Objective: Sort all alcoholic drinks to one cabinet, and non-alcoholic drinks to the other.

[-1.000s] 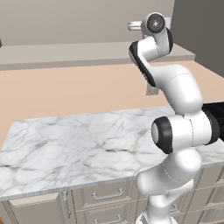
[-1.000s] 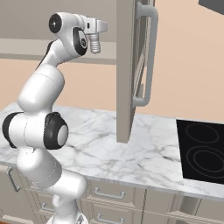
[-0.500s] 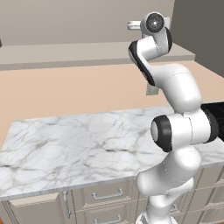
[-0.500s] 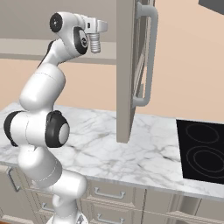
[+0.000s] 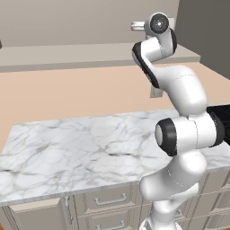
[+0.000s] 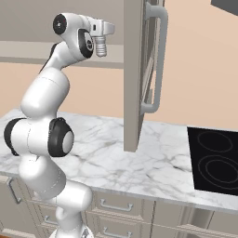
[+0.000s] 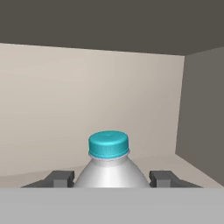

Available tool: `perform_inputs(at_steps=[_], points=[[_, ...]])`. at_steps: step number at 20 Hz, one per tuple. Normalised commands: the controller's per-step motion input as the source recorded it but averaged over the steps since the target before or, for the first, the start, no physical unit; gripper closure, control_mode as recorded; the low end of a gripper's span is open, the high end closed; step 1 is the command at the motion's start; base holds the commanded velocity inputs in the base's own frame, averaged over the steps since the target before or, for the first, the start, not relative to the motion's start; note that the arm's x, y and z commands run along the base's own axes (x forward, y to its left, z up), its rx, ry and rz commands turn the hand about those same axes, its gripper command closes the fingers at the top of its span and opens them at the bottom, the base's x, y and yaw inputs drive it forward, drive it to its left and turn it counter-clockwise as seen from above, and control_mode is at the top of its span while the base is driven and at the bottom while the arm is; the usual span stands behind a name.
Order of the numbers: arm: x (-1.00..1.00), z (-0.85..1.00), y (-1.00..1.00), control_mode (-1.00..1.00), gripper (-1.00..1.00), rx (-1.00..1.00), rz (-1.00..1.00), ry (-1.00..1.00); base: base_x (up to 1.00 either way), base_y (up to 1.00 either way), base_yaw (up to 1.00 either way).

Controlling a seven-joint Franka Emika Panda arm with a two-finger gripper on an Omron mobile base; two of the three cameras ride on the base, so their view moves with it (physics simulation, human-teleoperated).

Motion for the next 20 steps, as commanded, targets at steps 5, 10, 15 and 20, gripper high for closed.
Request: perform_inputs(at_steps=[5,10,15,20], points=[[0.00,0.00,0.00,-1.00,-1.00,0.01,0.00,0.00,0.00,0.00,0.00],[-0.03,0.00,0.00,-1.00,-1.00,0.01,0.00,0.00,0.00,0.00,0.00],[-0.13,0.00,0.00,-1.00,-1.00,0.00,0.00,0.00,0.00,0.00,0.00],[-0.21,0.00,0.00,-1.00,-1.00,0.00,0.00,0.00,0.00,0.00,0.00]])
